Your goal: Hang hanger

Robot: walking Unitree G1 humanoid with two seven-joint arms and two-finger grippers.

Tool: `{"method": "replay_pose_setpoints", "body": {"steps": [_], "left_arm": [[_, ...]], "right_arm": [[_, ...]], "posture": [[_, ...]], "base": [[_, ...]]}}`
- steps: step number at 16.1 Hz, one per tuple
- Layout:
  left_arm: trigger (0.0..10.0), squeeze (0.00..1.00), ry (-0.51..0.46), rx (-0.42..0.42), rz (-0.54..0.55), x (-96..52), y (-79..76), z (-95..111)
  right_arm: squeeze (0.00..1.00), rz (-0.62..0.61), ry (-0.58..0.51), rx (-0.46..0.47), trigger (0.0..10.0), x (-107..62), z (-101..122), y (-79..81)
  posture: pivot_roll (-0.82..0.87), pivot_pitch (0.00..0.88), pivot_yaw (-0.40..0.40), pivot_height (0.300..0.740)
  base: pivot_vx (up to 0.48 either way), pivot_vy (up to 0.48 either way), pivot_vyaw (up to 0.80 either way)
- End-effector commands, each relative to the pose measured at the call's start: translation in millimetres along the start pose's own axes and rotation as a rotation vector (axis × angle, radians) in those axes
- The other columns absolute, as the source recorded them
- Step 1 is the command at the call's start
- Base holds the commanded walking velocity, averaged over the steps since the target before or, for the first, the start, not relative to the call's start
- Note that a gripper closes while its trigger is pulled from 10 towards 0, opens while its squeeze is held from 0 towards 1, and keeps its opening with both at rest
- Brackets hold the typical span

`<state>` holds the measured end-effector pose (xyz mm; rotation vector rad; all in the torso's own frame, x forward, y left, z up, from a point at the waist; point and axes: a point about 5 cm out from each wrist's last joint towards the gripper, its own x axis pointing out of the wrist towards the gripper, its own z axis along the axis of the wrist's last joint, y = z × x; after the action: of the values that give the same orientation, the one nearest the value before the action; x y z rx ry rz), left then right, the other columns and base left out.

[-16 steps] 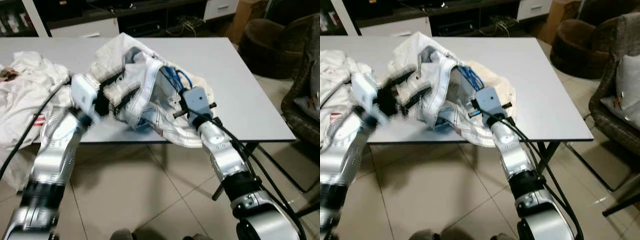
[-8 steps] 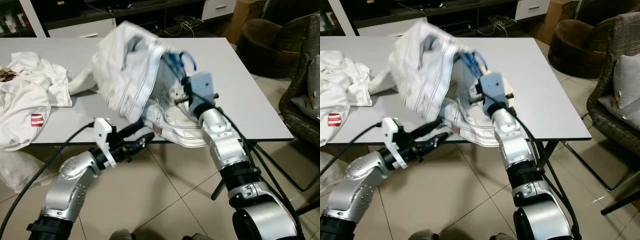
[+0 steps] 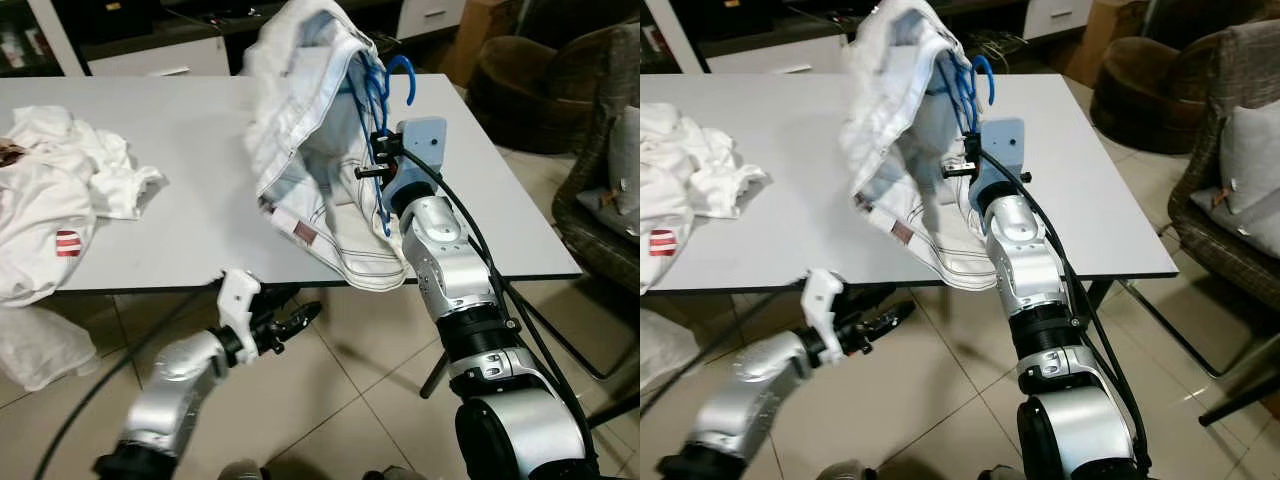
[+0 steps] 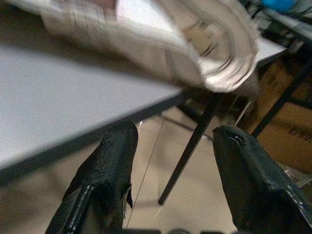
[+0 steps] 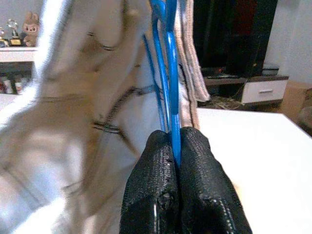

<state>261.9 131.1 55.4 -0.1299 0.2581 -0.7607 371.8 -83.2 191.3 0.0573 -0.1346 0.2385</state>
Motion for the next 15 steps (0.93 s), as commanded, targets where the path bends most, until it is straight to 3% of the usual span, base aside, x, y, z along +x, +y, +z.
{"method": "replay_pose_setpoints", "body": {"steps": [1, 4, 6, 11, 13, 15], "left_arm": [[10.0, 0.00, 0.012, 0.035, 0.016, 9.7, -0.9, -0.1], [10.0, 0.00, -0.073, -0.003, 0.045, 27.1, -4.2, 11.1], [10.0, 0.00, -0.142, -0.078, 0.019, 41.4, -9.5, 22.5], [10.0, 0.00, -0.263, -0.231, 0.016, 57.4, -8.7, 40.3], [10.0, 0.00, -0.285, -0.261, -0.042, 64.0, -14.1, 47.4], [10.0, 0.00, -0.251, -0.270, -0.021, 69.8, -11.8, 45.5]], "right_arm": [[0.00, 0.002, -0.099, 0.025, 10.0, 6.8, 28.7, 3.1], [0.00, 0.020, -0.105, 0.019, 10.0, 6.5, 30.3, 7.2], [0.00, 0.046, -0.106, 0.002, 10.0, 2.7, 27.5, 14.8], [0.00, 0.068, -0.099, -0.001, 10.0, -5.1, 21.3, 22.9], [0.00, 0.071, -0.088, 0.002, 10.0, -7.3, 18.1, 24.2], [0.00, 0.071, -0.087, 0.005, 10.0, -8.3, 18.4, 25.6]], "posture": [[0.06, 0.000, -0.006, 0.740], [0.06, 0.000, -0.006, 0.740], [0.06, 0.000, -0.002, 0.740], [0.06, 0.000, 0.004, 0.740], [0.06, 0.000, 0.005, 0.740], [0.05, 0.000, 0.009, 0.740]], "base": [[0.000, 0.000, 0.00], [0.000, 0.000, 0.00], [0.000, 0.000, 0.00], [0.000, 0.000, 0.00], [0.000, 0.000, 0.00], [0.000, 0.000, 0.00]]}}
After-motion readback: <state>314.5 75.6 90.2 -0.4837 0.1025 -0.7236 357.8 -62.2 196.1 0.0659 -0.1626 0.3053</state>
